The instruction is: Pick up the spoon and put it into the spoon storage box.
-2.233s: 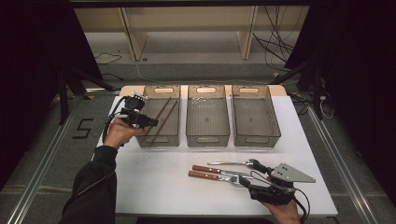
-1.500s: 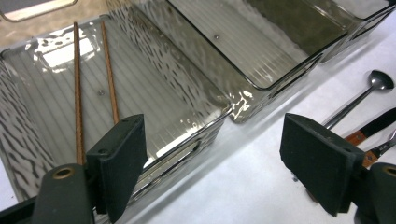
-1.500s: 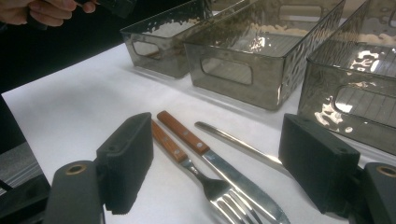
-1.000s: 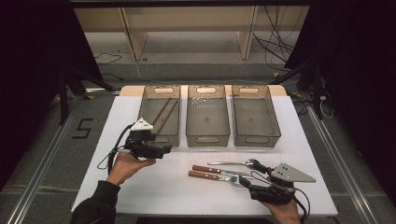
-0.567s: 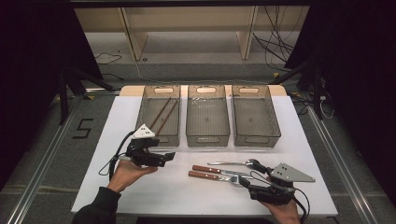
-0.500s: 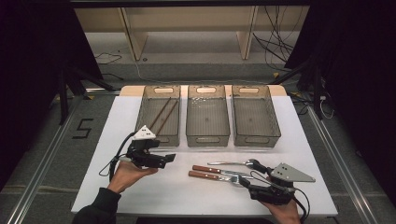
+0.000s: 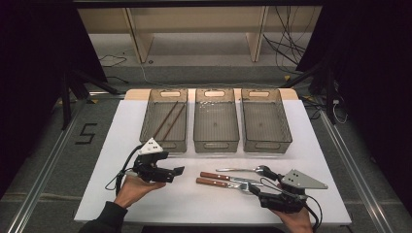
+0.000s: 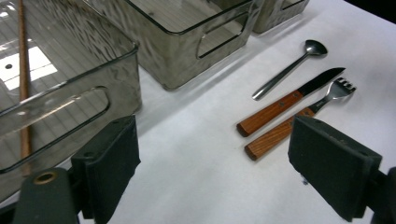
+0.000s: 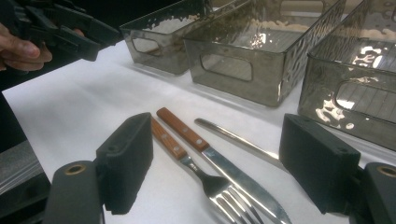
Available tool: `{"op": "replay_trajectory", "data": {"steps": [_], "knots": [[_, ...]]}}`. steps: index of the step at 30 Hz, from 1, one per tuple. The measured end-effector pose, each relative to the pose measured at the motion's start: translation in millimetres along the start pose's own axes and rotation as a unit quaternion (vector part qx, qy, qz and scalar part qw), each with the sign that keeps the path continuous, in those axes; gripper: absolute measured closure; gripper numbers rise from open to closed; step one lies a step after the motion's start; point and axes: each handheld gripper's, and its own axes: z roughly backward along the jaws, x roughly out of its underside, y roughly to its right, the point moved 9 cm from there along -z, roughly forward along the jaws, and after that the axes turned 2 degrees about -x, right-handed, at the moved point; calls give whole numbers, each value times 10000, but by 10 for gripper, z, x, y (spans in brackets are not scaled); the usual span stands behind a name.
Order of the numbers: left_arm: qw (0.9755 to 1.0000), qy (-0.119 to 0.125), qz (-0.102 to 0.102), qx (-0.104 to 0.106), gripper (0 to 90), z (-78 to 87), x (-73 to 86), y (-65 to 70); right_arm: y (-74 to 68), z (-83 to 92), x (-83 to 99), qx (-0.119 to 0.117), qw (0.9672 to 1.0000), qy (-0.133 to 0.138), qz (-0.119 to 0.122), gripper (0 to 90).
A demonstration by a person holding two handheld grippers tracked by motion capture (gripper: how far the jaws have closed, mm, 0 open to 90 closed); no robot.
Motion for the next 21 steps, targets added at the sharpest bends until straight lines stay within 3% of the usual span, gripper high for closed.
{"op": "replay_trajectory", "data": {"steps": [5,10,17,21], "knots": [[10000,74,-15,6,160,18,68,23,18,2,-6,6,10000,-33,39,266],[9997,212,93,0,160,72,111,20,74,4,-38,14,9998,-146,133,267],[9995,295,99,-27,161,117,175,26,168,-80,-144,-61,9972,-578,481,265],[9993,347,100,-28,160,145,201,30,237,-193,-208,-145,9921,-1034,699,265]]}}
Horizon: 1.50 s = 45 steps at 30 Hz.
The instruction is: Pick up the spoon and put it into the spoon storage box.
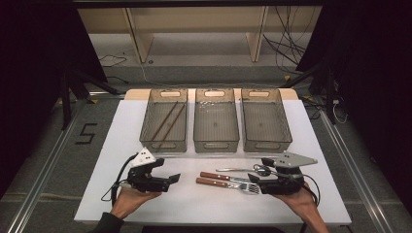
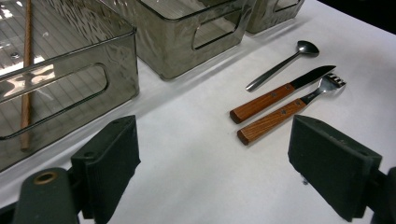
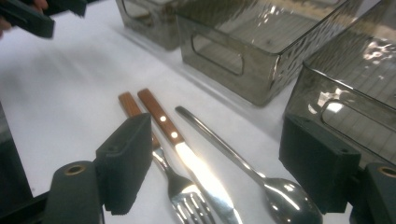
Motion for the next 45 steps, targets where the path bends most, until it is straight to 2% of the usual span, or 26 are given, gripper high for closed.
{"op": "replay_trajectory", "data": {"steps": [2,4,7,11,14,16,18,19,23,26,27,32,35,37,41,43,45], "knots": [[10000,45,8,-1,160,24,2,-10,35,-50,-5,4,9994,-287,202,265],[9999,92,50,19,160,44,7,-5,71,-123,8,-56,9969,-688,380,267],[10000,86,26,0,160,57,24,6,118,-216,18,-64,9924,-1077,586,278],[9999,133,1,-16,160,88,36,17,185,-355,52,-39,9825,-1668,834,286],[9998,197,30,-25,160,112,42,12,226,-449,71,-22,9754,-1960,1006,313],[9997,219,43,-27,160,126,50,8,240,-503,85,-46,9727,-2075,1037,321],[9996,266,41,-45,160,138,49,8,259,-560,124,-151,9670,-2318,1046,328],[9996,279,37,-43,160,146,47,9,259,-587,140,-193,9654,-2388,1026,334],[9995,313,26,-47,160,150,50,10,300,-674,184,-226,9550,-2727,1141,378],[9995,301,8,-43,160,149,60,19,313,-711,193,-234,9493,-2910,1163,418],[9995,308,-17,-53,160,149,58,21,322,-729,191,-261,9491,-2908,1183,433],[9995,324,-25,-50,161,151,55,27,363,-767,238,-282,9429,-3114,1145,502],[9995,324,-18,-42,161,149,55,28,352,-778,255,-322,9407,-3173,1157,543],[9995,318,-17,-37,161,142,58,35,356,-792,265,-349,9372,-3231,1270,565],[9996,275,-63,-30,161,137,65,41,350,-810,264,-340,9333,-3332,1295,619],[9996,268,-57,-37,161,129,70,40,346,-813,273,-350,9292,-3443,1295,636],[9996,266,-62,-37,161,129,72,42,346,-829,279,-380,9276,-3471,1328,663]]}}
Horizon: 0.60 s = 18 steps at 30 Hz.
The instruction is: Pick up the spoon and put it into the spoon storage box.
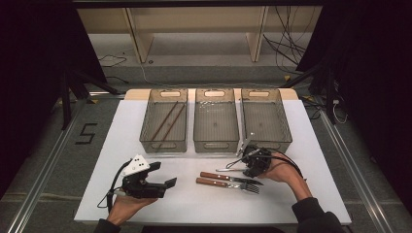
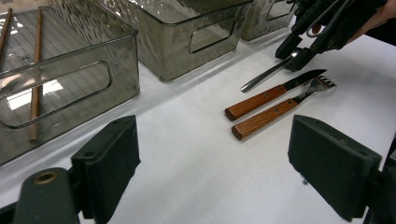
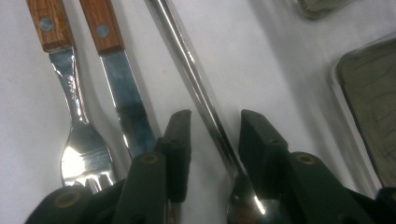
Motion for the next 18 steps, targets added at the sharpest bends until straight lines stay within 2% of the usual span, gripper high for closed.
{"op": "replay_trajectory", "data": {"steps": [5,13,18], "knots": [[10000,-18,-16,0,161,-7,4,5,-19,-3,-5,-96,9999,-35,-77,708],[10000,-34,-42,-2,162,-11,8,13,-40,-6,-26,-146,9994,-287,84,770],[10000,-42,-57,-2,162,-14,10,16,-51,-9,-36,-159,9992,-347,103,797]]}}
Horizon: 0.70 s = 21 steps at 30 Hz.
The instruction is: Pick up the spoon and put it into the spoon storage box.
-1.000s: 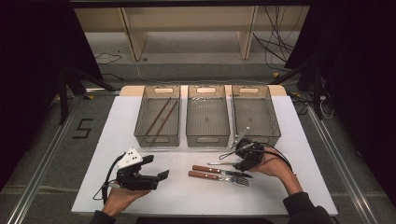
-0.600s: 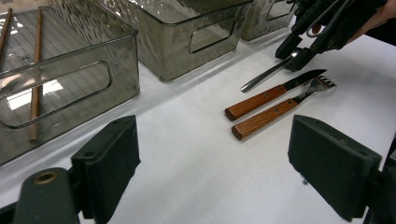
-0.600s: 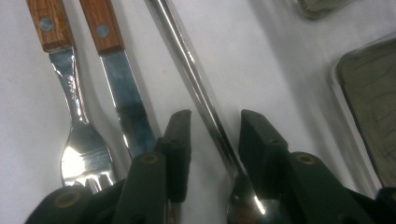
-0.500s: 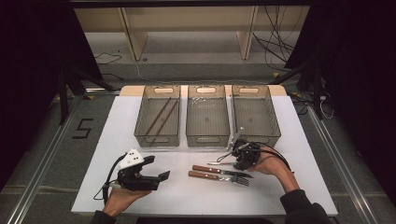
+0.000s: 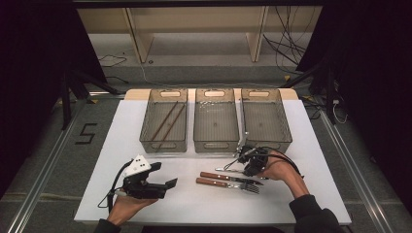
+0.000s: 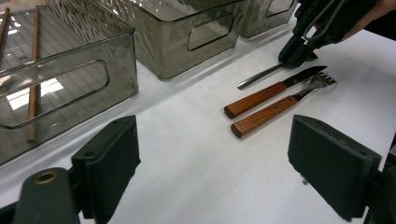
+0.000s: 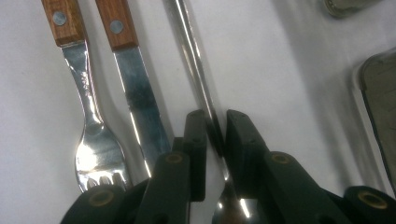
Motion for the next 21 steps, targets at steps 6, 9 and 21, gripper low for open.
{"op": "replay_trajectory", "data": {"steps": [6,9,21], "knots": [[10000,3,-11,-5,164,-1,-2,2,-22,0,-1,24,9999,-31,122,845],[10000,-1,-17,-7,164,-2,-1,2,-22,3,2,26,9998,-64,171,855],[10000,1,-9,-10,164,-5,0,1,14,34,-11,260,9993,38,253,874]]}}
